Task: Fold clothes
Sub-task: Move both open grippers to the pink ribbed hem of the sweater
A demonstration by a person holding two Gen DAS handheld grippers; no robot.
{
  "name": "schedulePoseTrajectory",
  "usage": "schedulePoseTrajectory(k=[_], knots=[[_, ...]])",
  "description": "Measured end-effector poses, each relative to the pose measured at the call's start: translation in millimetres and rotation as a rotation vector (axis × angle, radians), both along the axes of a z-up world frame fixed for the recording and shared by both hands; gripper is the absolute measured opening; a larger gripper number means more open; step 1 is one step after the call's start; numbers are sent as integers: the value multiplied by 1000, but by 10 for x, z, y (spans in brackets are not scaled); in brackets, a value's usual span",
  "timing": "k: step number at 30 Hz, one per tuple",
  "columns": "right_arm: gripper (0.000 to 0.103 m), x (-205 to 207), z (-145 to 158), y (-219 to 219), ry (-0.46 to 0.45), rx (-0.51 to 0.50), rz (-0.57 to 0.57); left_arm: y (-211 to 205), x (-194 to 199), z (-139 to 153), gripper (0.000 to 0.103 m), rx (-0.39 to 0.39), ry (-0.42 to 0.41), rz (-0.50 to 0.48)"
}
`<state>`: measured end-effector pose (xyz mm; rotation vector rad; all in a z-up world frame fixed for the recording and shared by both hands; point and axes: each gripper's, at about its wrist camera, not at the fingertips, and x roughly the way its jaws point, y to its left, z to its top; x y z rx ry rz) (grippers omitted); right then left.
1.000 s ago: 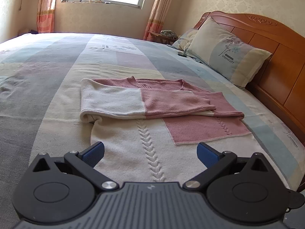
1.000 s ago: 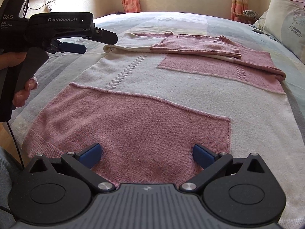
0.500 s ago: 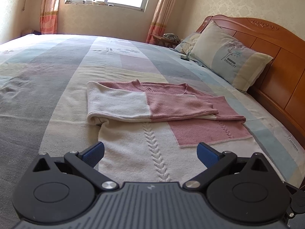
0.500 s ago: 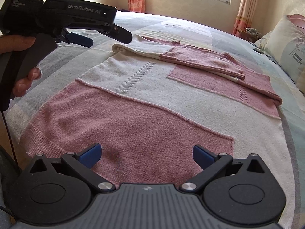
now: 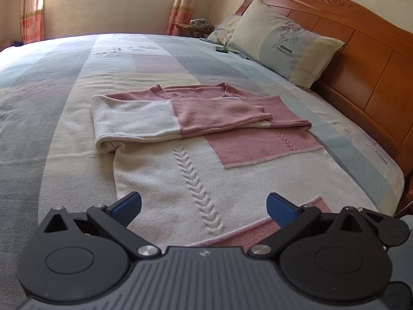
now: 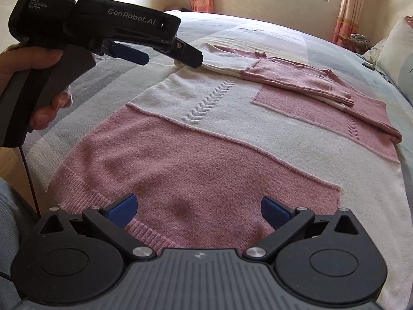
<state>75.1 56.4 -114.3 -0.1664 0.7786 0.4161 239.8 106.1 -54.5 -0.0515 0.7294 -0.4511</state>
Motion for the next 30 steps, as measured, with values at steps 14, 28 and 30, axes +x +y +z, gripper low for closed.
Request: schedulePoseTrajectory(k=[14, 28, 30], knots=[[103, 166, -155, 717, -39, -27, 149, 20, -15, -35, 102, 18, 35, -56], [103, -1, -52, 526, -17, 7, 204, 65, 5, -8, 102, -38, -5, -12], [103, -59, -2, 267, -27, -1, 153, -16, -11, -28, 102, -29, -6, -42]])
